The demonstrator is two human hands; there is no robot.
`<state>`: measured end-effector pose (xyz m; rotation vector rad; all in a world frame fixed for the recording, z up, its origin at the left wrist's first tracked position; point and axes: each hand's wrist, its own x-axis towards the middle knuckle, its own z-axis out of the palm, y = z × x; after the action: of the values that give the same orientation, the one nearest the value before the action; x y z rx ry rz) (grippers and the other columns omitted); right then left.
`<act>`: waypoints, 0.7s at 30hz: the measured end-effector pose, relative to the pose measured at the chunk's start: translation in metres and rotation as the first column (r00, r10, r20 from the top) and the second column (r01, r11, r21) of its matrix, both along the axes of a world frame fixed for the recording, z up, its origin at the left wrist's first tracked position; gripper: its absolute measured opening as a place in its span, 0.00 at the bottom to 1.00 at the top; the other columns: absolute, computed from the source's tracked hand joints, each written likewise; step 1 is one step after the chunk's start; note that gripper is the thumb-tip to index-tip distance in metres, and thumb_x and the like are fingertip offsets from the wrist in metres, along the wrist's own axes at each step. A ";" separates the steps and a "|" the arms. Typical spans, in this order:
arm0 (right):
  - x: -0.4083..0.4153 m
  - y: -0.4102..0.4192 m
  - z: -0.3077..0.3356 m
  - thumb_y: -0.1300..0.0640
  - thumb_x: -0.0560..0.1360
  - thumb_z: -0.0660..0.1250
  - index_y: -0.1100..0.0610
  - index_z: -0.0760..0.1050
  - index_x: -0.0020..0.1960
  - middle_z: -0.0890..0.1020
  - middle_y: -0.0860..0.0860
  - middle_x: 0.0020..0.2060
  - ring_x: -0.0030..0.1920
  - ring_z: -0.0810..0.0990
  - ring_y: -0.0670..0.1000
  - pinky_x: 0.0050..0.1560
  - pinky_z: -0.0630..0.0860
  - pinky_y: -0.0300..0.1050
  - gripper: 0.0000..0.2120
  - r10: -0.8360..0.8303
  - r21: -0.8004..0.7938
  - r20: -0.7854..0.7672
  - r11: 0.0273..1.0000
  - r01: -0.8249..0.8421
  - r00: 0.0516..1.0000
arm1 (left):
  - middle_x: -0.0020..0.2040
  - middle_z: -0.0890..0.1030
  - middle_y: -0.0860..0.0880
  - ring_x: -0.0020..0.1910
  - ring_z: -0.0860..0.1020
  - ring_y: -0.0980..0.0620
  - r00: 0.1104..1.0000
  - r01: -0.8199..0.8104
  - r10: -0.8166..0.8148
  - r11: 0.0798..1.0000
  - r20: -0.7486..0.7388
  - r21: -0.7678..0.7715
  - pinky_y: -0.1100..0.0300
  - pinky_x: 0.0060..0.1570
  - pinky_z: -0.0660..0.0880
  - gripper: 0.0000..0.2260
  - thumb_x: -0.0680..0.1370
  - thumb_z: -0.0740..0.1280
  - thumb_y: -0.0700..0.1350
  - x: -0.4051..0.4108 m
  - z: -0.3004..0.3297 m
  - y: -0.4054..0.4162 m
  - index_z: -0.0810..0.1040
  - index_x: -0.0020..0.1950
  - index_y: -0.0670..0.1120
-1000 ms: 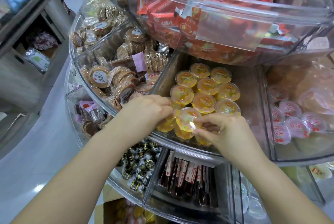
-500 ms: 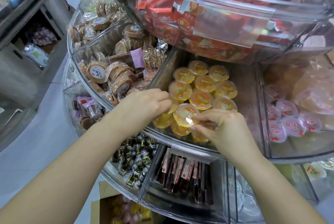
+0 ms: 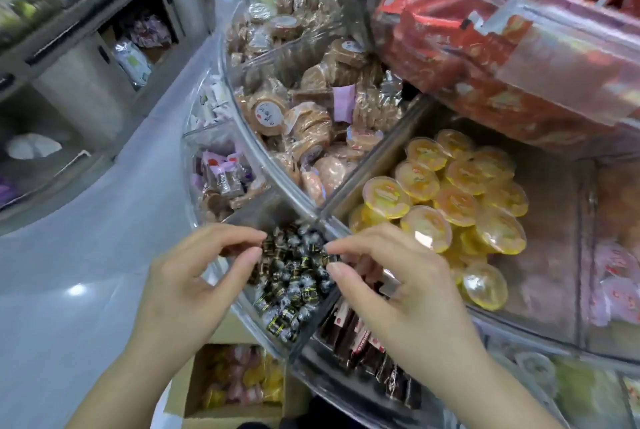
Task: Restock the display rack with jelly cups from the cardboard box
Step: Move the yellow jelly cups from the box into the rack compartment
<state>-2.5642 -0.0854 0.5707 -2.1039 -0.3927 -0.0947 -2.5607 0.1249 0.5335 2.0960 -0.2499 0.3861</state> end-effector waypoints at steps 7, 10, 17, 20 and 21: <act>-0.042 0.137 -0.151 0.52 0.73 0.66 0.49 0.79 0.53 0.75 0.43 0.38 0.39 0.75 0.40 0.42 0.70 0.30 0.10 0.375 -0.048 -0.589 0.868 -0.493 0.716 | 0.42 0.82 0.64 0.39 0.79 0.64 0.717 -0.528 0.457 0.849 -0.527 0.019 0.78 0.41 0.70 0.16 0.73 0.70 0.38 -0.122 -0.152 0.110 0.80 0.43 0.62; -0.067 0.163 -0.273 0.52 0.75 0.64 0.52 0.76 0.57 0.80 0.50 0.47 0.48 0.78 0.48 0.48 0.72 0.39 0.12 0.257 -0.199 -0.812 0.722 -0.663 0.523 | 0.42 0.83 0.58 0.43 0.81 0.61 0.485 -0.550 0.438 0.826 -0.757 0.125 0.66 0.47 0.76 0.13 0.74 0.68 0.39 -0.174 -0.250 0.133 0.80 0.40 0.59; -0.093 0.170 -0.543 0.59 0.76 0.60 0.58 0.75 0.53 0.79 0.57 0.56 0.55 0.78 0.54 0.46 0.71 0.42 0.08 -0.105 -0.394 -0.915 0.436 -0.809 0.389 | 0.55 0.81 0.54 0.54 0.79 0.55 0.268 -0.160 0.260 0.961 -0.928 0.224 0.63 0.50 0.71 0.11 0.78 0.62 0.47 -0.210 -0.465 0.135 0.78 0.58 0.52; -0.075 0.177 -0.631 0.58 0.76 0.61 0.62 0.77 0.55 0.80 0.60 0.54 0.54 0.79 0.58 0.48 0.74 0.46 0.11 -0.179 -0.502 -0.863 0.422 -0.755 0.473 | 0.59 0.78 0.50 0.60 0.74 0.50 0.297 -0.005 0.217 0.974 -0.930 0.225 0.60 0.54 0.68 0.14 0.77 0.62 0.45 -0.188 -0.550 0.137 0.74 0.62 0.49; -0.068 0.179 -0.657 0.58 0.76 0.61 0.62 0.77 0.56 0.80 0.60 0.54 0.55 0.79 0.59 0.51 0.75 0.47 0.13 -0.173 -0.536 -0.841 0.402 -0.742 0.513 | 0.59 0.76 0.47 0.61 0.72 0.47 0.307 0.069 0.227 0.963 -0.924 0.260 0.57 0.55 0.69 0.14 0.76 0.63 0.45 -0.179 -0.577 0.139 0.73 0.61 0.47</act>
<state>-2.6327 0.0938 -0.0864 -2.6627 -0.2908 1.7146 -2.7395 0.2643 -0.0439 2.2105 0.5797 -0.9607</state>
